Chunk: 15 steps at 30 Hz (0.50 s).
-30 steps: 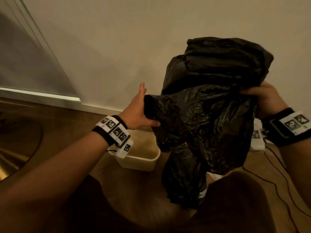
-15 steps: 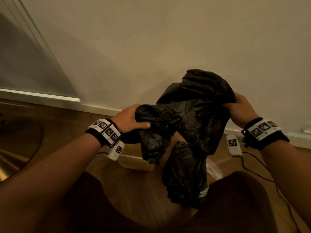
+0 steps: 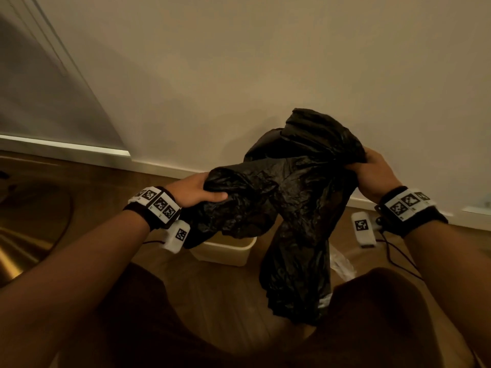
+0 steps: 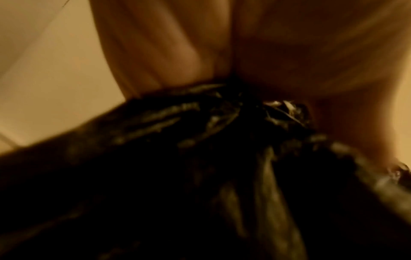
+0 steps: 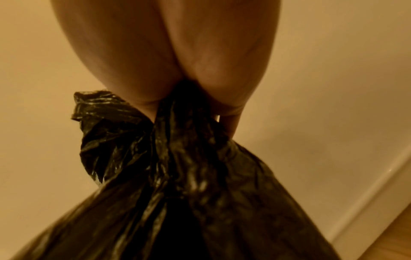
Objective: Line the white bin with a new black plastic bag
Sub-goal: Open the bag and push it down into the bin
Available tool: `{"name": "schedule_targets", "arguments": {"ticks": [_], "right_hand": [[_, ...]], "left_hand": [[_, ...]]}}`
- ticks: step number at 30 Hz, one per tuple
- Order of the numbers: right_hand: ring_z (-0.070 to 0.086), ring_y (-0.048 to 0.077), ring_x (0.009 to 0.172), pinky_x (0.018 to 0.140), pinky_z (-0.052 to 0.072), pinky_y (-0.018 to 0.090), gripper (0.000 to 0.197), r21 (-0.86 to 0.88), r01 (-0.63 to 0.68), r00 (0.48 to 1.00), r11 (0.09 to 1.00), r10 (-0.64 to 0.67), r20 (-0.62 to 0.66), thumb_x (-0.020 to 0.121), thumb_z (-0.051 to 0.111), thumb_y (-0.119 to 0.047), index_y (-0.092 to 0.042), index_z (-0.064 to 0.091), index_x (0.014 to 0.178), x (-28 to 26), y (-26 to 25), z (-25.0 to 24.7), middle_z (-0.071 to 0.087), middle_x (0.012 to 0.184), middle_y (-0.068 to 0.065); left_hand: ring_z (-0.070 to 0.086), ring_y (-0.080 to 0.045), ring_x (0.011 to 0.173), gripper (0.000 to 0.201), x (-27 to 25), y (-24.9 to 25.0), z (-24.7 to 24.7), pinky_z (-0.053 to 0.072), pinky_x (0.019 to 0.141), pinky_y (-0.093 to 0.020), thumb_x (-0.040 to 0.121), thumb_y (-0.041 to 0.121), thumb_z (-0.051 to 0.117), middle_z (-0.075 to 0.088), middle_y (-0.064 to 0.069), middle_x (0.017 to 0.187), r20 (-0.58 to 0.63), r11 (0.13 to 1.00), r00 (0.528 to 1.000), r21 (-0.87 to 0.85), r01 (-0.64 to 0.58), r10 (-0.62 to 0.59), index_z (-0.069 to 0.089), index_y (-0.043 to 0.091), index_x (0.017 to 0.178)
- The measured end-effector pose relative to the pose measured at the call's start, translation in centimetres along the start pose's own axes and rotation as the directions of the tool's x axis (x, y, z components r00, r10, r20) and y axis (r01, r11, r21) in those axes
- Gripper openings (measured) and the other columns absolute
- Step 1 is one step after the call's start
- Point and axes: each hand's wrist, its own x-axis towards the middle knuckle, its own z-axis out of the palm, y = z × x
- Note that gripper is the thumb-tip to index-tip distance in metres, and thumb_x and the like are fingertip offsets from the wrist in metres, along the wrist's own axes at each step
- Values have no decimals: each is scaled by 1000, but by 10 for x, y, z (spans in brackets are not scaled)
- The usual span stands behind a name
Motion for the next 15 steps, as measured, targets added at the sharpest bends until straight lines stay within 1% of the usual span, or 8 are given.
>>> {"name": "schedule_targets", "arguments": {"ticks": [1,3,5,7,9,11,13,15], "right_hand": [[67,35,113,90,58,45,40,19,-6,1000,1000,6,-2,92,53,12,-13,69,119,1,-1,0,72,119,10],[66,36,114,93,56,49,39,38,-8,1000,999,8,4,93,54,11,-13,69,120,5,-2,2,70,123,14],[66,36,114,95,55,52,38,48,-3,1000,999,3,8,93,54,11,-13,69,119,8,-2,4,68,126,17],[66,35,114,95,55,51,39,68,-7,1000,998,6,12,93,53,11,-14,69,117,9,-1,7,68,126,16],[66,34,115,95,54,50,40,94,-23,1000,995,22,14,93,52,12,-16,69,117,9,1,11,69,125,13],[66,34,114,96,54,50,39,117,-56,998,992,56,6,94,51,12,-14,68,119,10,5,17,69,123,11],[66,36,113,95,54,52,36,127,-89,996,988,90,-1,94,52,10,-8,65,122,11,8,24,69,123,13],[67,34,113,94,56,49,38,139,-123,992,983,122,19,95,51,9,-5,62,129,11,10,30,68,126,13]], "left_hand": [[62,-5,107,59,-1,0,2,46,96,-25,77,42,80,67,11,119,11,992,1000,125,-7,5,60,24,128],[66,-11,97,45,-1,-3,5,51,91,-31,75,41,81,72,6,107,-41,951,999,309,35,-23,69,20,113],[68,-17,94,27,-1,-8,5,53,90,-36,81,31,78,74,-1,101,-79,957,996,284,61,-40,72,16,102],[68,-19,92,10,-5,-8,2,53,89,-36,86,20,71,74,-3,98,-102,966,994,246,74,-50,71,18,95],[68,-14,85,12,-9,-7,-4,52,81,-33,87,11,66,73,-2,92,-139,966,990,248,68,-33,70,23,88],[66,-12,81,14,-12,-6,-13,49,77,-30,89,7,62,73,-2,91,-193,963,981,264,55,-3,71,18,90],[67,-18,88,13,-15,-4,-25,49,80,-31,90,8,61,72,-5,95,-235,946,971,323,33,46,72,11,96],[65,-20,90,11,-22,1,-40,46,79,-29,88,5,62,70,-5,94,-229,911,972,409,47,52,69,10,94]]}}
